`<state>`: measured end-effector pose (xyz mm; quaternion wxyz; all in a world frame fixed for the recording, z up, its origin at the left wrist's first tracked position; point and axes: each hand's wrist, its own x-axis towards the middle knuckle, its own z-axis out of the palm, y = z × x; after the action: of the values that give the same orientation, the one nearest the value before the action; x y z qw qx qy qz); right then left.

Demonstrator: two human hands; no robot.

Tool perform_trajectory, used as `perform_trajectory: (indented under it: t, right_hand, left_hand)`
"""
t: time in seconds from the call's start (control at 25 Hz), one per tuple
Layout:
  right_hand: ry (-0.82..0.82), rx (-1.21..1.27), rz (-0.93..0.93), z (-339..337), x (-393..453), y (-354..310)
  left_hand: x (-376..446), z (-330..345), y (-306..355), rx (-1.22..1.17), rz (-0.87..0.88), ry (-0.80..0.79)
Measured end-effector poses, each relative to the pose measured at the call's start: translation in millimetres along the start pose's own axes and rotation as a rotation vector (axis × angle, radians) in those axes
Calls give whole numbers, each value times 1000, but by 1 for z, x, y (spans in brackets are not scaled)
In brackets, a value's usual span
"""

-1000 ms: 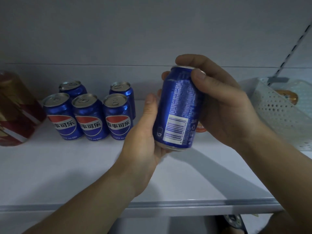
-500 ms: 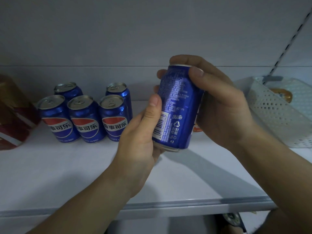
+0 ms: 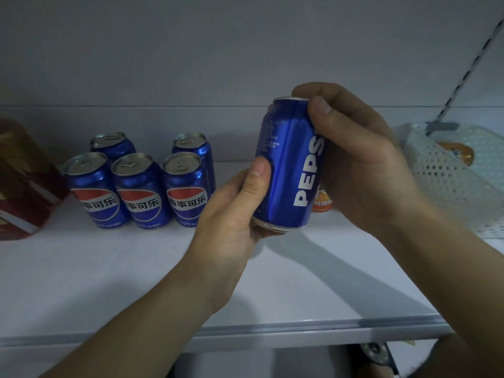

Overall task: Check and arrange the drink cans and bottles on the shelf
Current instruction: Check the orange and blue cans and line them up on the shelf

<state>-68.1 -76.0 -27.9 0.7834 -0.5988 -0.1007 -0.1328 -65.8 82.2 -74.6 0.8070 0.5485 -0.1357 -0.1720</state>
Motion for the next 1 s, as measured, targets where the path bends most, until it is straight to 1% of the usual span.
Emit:
perform_trajectory:
  t: [0.16, 0.28, 0.36, 0.56, 0.72, 0.84, 0.92, 1.0]
  right_hand:
    - [-59, 8, 63, -1, -1, 0]
    - [-1, -28, 50, -2, -2, 1]
    - [30, -64, 46, -3, -2, 1]
    - [11, -21, 73, -2, -1, 2]
    - [9, -17, 46, -1, -1, 6]
    - [-26, 20, 45, 1, 1, 3]
    - [-89, 79, 67, 1, 2, 0]
    - [-104, 72, 65, 0, 2, 0]
  left_hand:
    - [-2, 4, 1, -43, -52, 11]
    - [-1, 8, 1, -71, -35, -32]
    - [-1, 9, 0, -71, -18, -7]
    - [-3, 9, 1, -88, -94, 6]
    - [-1, 8, 5, -154, -77, -11]
    - [-2, 6, 5, -155, -99, 10]
    - [-3, 7, 7, -201, -124, -11]
    - [-3, 7, 9, -248, -122, -12]
